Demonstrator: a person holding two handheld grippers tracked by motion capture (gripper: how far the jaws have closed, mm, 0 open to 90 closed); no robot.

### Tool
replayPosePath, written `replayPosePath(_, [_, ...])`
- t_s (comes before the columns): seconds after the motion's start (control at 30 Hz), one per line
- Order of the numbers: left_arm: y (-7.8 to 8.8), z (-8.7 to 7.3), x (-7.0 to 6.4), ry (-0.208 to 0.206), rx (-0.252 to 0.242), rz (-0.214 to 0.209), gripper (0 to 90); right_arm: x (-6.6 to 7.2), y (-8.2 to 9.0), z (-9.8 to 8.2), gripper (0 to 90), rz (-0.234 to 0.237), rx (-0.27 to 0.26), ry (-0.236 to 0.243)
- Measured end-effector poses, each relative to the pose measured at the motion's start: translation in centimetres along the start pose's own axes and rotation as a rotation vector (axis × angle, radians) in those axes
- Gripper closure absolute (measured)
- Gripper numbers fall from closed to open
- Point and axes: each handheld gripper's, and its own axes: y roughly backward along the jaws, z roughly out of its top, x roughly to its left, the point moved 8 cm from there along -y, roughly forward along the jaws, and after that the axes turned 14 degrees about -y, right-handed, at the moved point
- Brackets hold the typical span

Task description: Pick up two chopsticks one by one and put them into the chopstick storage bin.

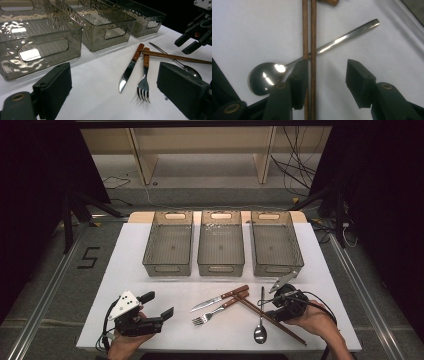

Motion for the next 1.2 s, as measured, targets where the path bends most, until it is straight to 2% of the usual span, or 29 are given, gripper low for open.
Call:
replayPosePath(0.2, [0.0,0.0,0.0,0.000,-0.001,0.000,12.3,-0.1,-0.7,-0.3,61.3,0.010,0.045,-0.008])
replayPosePath(0.4, [0.0,0.0,0.0,0.003,0.001,-0.001,12.3,-0.1,-1.1,-0.4,66.0,0.019,0.064,0.004])
replayPosePath(0.6, [0.0,0.0,0.0,0.002,0.002,-0.001,12.3,-0.2,-1.4,-0.5,68.7,-0.001,0.091,0.008])
replayPosePath(0.9, [0.0,0.0,0.0,0.000,0.004,-0.001,12.3,-0.1,-1.7,-1.1,78.0,-0.023,0.144,0.012])
replayPosePath(1.0, [0.0,0.0,0.0,0.002,0.004,-0.001,12.3,-0.1,-1.7,-1.1,83.2,-0.035,0.154,0.000])
replayPosePath(1.2, [0.0,0.0,0.0,-0.002,0.003,0.000,12.4,0.0,-1.7,-1.2,85.0,-0.050,0.165,-0.025])
